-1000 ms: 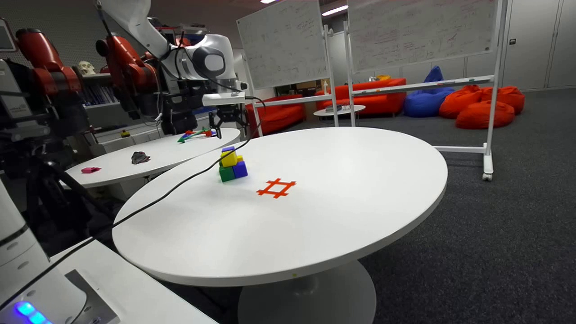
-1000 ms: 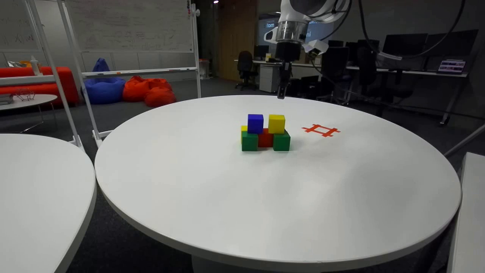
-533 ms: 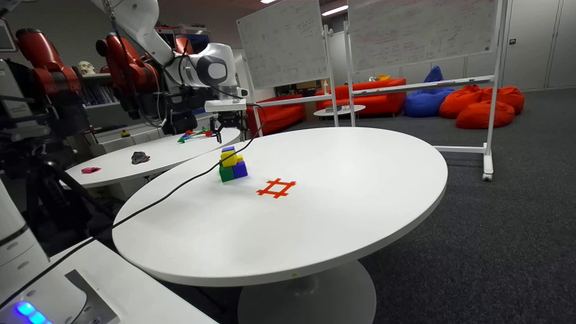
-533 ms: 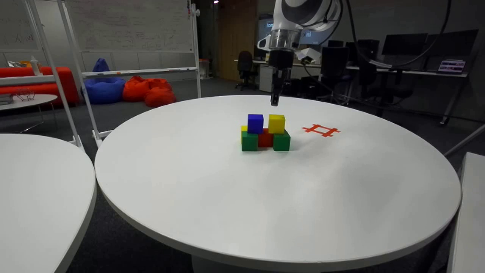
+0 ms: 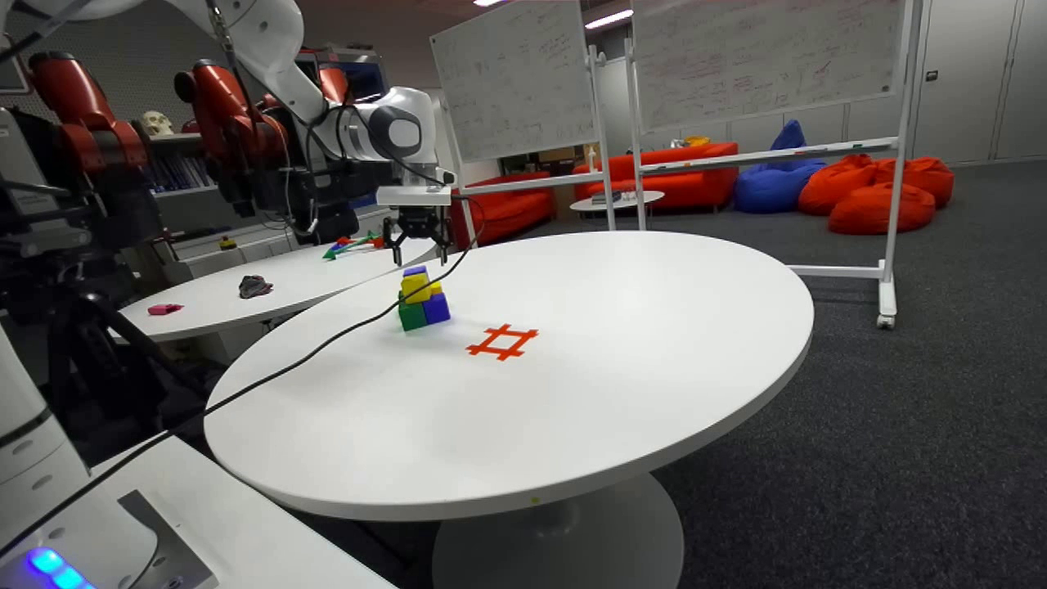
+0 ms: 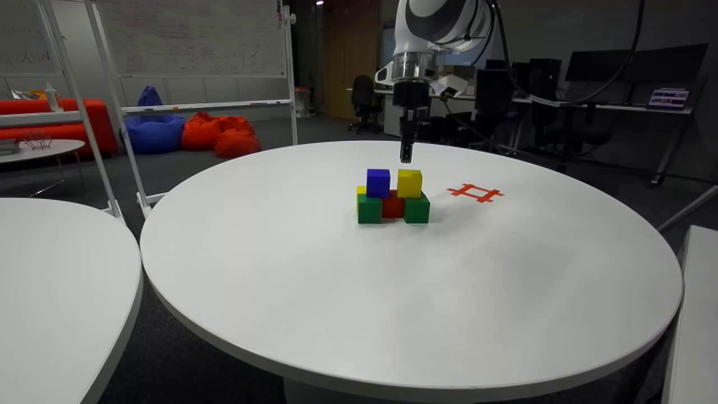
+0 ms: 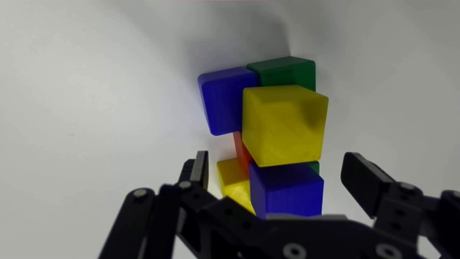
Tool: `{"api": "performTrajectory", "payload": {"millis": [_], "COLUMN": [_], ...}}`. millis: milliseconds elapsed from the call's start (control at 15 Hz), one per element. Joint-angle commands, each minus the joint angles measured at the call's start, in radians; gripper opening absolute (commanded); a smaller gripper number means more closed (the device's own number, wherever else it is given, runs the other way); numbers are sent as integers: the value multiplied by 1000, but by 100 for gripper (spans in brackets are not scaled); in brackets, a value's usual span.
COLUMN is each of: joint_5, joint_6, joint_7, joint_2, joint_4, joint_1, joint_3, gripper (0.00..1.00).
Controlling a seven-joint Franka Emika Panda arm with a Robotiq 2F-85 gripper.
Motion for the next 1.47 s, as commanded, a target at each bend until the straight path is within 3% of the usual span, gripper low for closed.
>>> {"api": "performTrajectory", "payload": {"millis": [0, 800, 867, 1400], "joint_5": [-10, -107, -87, -99], "joint_6": [-2, -172, -121, -136], "joint_7": [7, 46, 31, 25], "joint_2": [2, 95, 74, 88], "joint_4": [3, 104, 57, 76], "joint_1": [-14, 36, 23, 29], "joint_3": [16, 11, 20, 20], "gripper": [100, 100, 100, 100]}}
